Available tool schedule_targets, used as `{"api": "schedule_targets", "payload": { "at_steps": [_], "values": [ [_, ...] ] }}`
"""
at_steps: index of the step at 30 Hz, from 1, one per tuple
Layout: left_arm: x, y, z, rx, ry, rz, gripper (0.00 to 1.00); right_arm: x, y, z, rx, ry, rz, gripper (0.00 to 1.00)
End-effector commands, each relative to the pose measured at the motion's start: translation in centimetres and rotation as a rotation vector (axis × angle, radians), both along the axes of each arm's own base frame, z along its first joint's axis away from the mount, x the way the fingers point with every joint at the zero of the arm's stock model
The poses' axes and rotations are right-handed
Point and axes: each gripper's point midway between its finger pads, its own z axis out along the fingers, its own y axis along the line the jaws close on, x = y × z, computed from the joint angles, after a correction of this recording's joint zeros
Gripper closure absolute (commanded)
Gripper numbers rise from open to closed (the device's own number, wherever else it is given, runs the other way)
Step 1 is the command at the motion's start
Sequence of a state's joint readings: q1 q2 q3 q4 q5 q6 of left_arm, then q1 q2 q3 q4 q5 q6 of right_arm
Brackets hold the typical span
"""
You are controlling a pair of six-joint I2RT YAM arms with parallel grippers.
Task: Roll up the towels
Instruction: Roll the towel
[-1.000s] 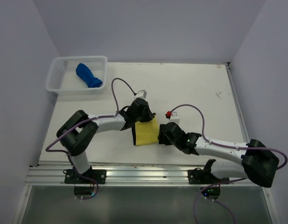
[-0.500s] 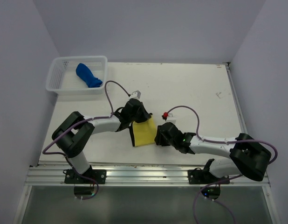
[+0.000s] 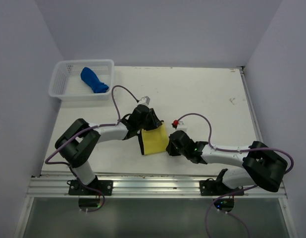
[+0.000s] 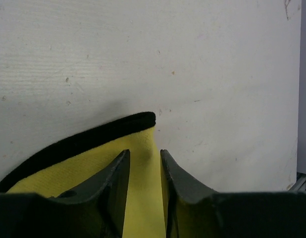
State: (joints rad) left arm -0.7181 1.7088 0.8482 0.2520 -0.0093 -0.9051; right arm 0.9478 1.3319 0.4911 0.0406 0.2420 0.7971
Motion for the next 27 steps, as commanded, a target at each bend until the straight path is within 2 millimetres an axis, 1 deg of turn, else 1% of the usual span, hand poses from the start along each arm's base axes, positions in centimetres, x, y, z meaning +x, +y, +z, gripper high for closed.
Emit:
{"api": "schedule_targets", "payload": {
  "at_steps": [1, 2, 4, 5, 6, 7, 9, 10, 11, 12, 13, 14, 18, 19, 20, 23, 27],
  "values": [
    [1.1, 0.1, 1.6, 0.020, -0.044, 0.002, 0.64, 1.1, 1.4, 2.3, 0.035, -0.052, 0.031, 0.98],
    [1.3, 0.2, 2.1, 0.022, -0.049, 0.004, 0.60, 0.9, 1.1, 1.8, 0.013, -0.038, 0.031, 0.99],
    [1.9, 0.3, 3.7, 0.031, -0.067, -0.001, 0.57, 1.1, 0.9, 1.6, -0.004, -0.032, 0.011, 1.00],
    [2.3, 0.4, 4.3, 0.033, -0.074, 0.002, 0.55, 0.8, 0.6, 1.1, -0.029, -0.014, 0.013, 1.00],
    [2.4, 0.3, 5.0, 0.034, -0.081, -0.006, 0.54, 0.7, 0.6, 1.0, -0.028, -0.006, 0.015, 1.00],
    [2.8, -0.2, 6.0, 0.022, -0.099, -0.017, 0.53, 0.7, 0.7, 0.9, -0.027, -0.005, 0.015, 1.00],
    [2.4, -1.1, 5.7, 0.014, -0.066, -0.063, 0.51, 0.7, 0.7, 0.7, -0.028, -0.001, 0.015, 1.00],
    [2.9, -1.6, 6.4, 0.011, -0.075, -0.072, 0.51, 0.8, 0.8, 0.8, -0.025, -0.001, 0.012, 1.00],
    [2.8, -1.9, 6.1, 0.030, -0.070, -0.082, 0.50, 0.9, 0.9, 0.8, -0.026, 0.000, 0.011, 1.00],
    [2.9, -2.3, 5.2, 0.063, -0.048, -0.091, 0.50, 0.8, 1.0, 0.7, -0.027, 0.003, 0.010, 1.00],
    [2.2, -2.6, 4.4, 0.102, -0.026, -0.116, 0.50, 0.9, 1.0, 0.7, -0.025, 0.003, 0.011, 1.00],
    [2.0, -2.7, 2.8, 0.135, 0.010, -0.124, 0.50, 0.9, 1.1, 0.8, -0.021, 0.004, 0.008, 1.00],
    [0.8, -2.9, 0.5, 0.197, 0.051, -0.148, 0.50, 0.9, 0.9, 0.4, -0.026, 0.012, -0.006, 1.00],
    [0.5, -3.2, 0.3, 0.200, 0.053, -0.158, 0.50, 0.9, 0.8, 0.1, -0.035, 0.017, -0.012, 1.00],
    [0.8, -2.9, -0.1, 0.220, 0.045, -0.139, 0.50, 0.8, 0.8, 0.0, -0.038, 0.022, -0.011, 1.00],
    [0.9, -2.6, -0.8, 0.285, 0.050, -0.129, 0.50, 0.8, 0.8, -0.4, -0.040, 0.036, -0.027, 1.00],
    [0.9, -2.3, -0.9, 0.323, 0.048, -0.124, 0.50, 0.7, 0.8, -0.8, -0.034, 0.048, -0.033, 1.00]
  ]
}}
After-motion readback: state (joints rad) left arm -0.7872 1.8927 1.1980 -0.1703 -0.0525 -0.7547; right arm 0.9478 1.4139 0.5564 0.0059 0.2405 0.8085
